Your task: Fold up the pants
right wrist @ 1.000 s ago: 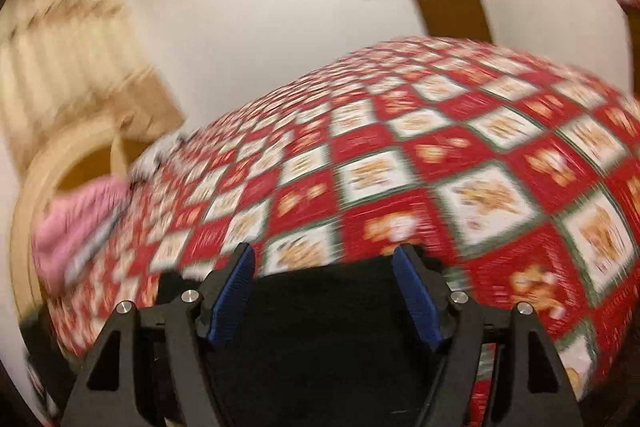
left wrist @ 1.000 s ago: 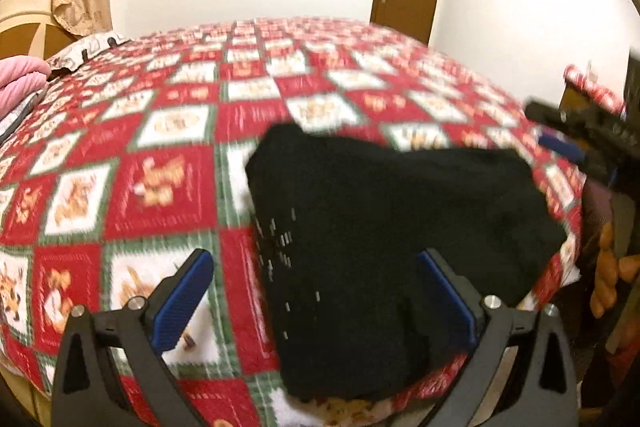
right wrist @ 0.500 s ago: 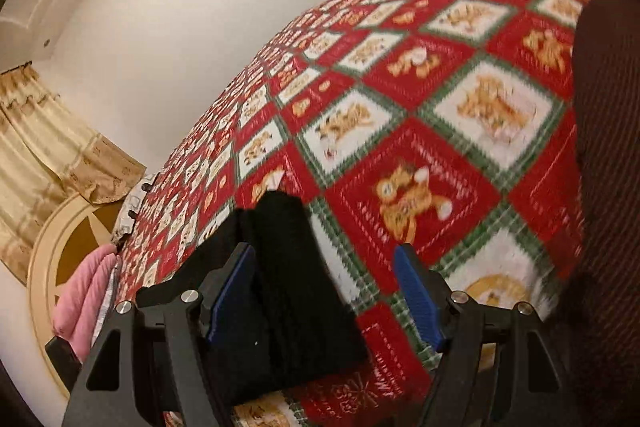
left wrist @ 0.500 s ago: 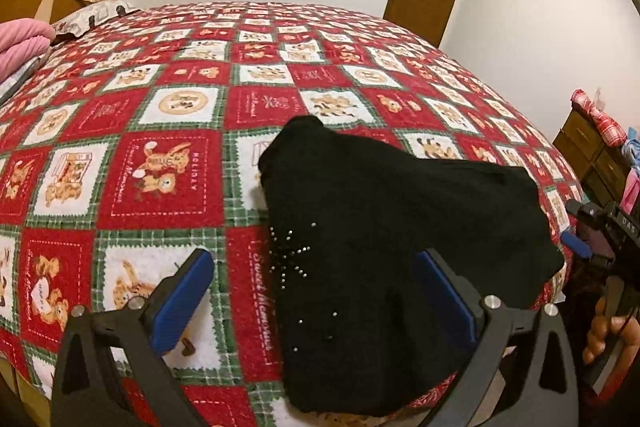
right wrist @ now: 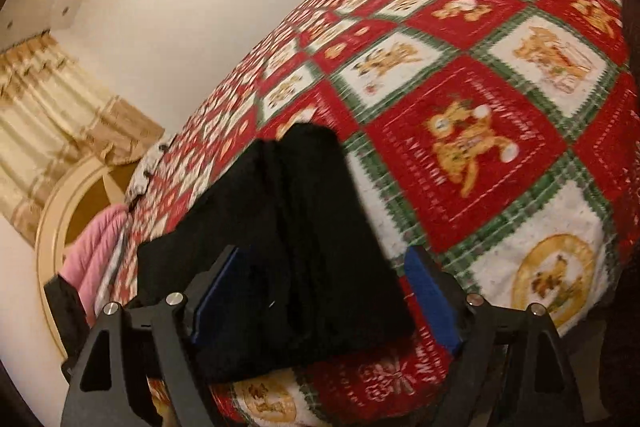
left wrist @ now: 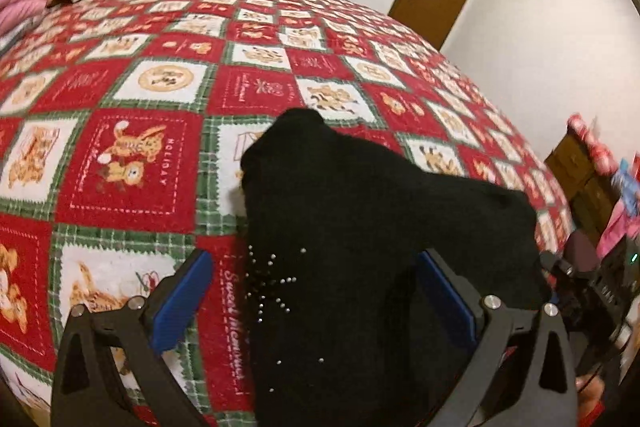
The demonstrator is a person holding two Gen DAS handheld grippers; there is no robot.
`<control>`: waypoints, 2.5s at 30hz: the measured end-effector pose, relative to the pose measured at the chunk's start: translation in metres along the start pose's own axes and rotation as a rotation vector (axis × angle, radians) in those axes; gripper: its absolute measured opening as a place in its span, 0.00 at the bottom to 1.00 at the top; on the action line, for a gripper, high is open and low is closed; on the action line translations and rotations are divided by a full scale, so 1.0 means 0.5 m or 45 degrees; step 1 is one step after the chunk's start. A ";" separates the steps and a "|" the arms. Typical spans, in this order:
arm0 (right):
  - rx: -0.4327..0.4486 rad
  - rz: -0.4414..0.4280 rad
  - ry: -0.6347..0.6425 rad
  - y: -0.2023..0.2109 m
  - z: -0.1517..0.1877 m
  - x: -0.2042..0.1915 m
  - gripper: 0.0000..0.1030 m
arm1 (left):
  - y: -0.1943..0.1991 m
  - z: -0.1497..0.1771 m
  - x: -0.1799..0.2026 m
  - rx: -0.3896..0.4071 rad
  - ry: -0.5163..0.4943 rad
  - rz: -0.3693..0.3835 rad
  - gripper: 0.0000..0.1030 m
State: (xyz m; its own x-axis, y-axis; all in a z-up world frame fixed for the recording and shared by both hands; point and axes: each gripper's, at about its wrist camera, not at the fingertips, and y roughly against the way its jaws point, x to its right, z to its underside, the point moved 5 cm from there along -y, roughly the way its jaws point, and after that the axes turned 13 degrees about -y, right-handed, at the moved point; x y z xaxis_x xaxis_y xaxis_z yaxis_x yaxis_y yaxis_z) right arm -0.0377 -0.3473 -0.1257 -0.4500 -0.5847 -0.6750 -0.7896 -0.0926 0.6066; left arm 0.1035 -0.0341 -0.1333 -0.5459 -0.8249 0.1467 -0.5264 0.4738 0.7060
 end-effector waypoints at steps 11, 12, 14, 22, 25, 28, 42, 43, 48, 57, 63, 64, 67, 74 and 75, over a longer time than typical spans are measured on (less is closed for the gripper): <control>-0.003 0.173 0.253 -0.015 0.037 -0.033 0.73 | -0.006 0.014 0.020 0.006 -0.158 -0.112 1.00; 0.001 0.172 0.244 -0.016 0.035 -0.030 0.72 | -0.007 0.014 0.021 0.005 -0.157 -0.117 1.00; 0.006 0.173 0.247 -0.016 0.035 -0.026 0.71 | -0.008 0.013 0.022 0.002 -0.153 -0.126 1.00; 0.004 0.215 0.260 -0.019 0.039 -0.033 0.71 | -0.011 0.015 0.024 -0.034 -0.147 -0.147 1.00; 0.003 0.210 0.252 -0.020 0.039 -0.030 0.71 | -0.013 0.014 0.023 -0.057 -0.135 -0.143 1.00; 0.000 0.205 0.246 -0.021 0.038 -0.028 0.71 | -0.013 0.015 0.025 -0.075 -0.125 -0.129 1.00; 0.008 0.211 0.249 -0.020 0.036 -0.029 0.71 | 0.007 0.016 0.056 -0.090 -0.066 0.034 0.39; 0.016 0.221 0.259 -0.019 0.037 -0.032 0.71 | 0.007 0.016 0.057 -0.083 -0.063 0.032 0.37; 0.067 0.276 0.401 -0.009 0.049 -0.079 0.46 | 0.022 0.003 0.062 -0.038 -0.104 -0.023 0.21; 0.150 0.287 0.566 0.013 0.054 -0.150 0.34 | 0.061 -0.028 0.076 0.090 -0.273 -0.195 0.17; 0.182 0.219 0.646 0.016 0.052 -0.221 0.33 | 0.077 -0.057 0.045 0.127 -0.258 -0.228 0.17; 0.184 0.211 0.668 0.010 0.052 -0.237 0.33 | 0.078 -0.059 0.039 0.129 -0.258 -0.238 0.17; 0.180 0.183 0.729 -0.017 0.052 -0.284 0.32 | 0.079 -0.066 0.015 0.130 -0.237 -0.261 0.17; 0.143 0.121 0.783 -0.051 0.063 -0.346 0.32 | 0.104 -0.076 -0.061 0.147 -0.172 -0.323 0.17; 0.137 0.121 0.785 -0.052 0.066 -0.345 0.32 | 0.107 -0.075 -0.069 0.150 -0.169 -0.325 0.17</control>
State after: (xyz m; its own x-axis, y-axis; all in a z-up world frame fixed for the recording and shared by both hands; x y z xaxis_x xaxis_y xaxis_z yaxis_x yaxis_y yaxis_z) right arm 0.0469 -0.2176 -0.0390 -0.2223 -0.9464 -0.2344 -0.8102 0.0456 0.5844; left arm 0.1188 0.0082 -0.0745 -0.4626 -0.8782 -0.1219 -0.7251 0.2956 0.6219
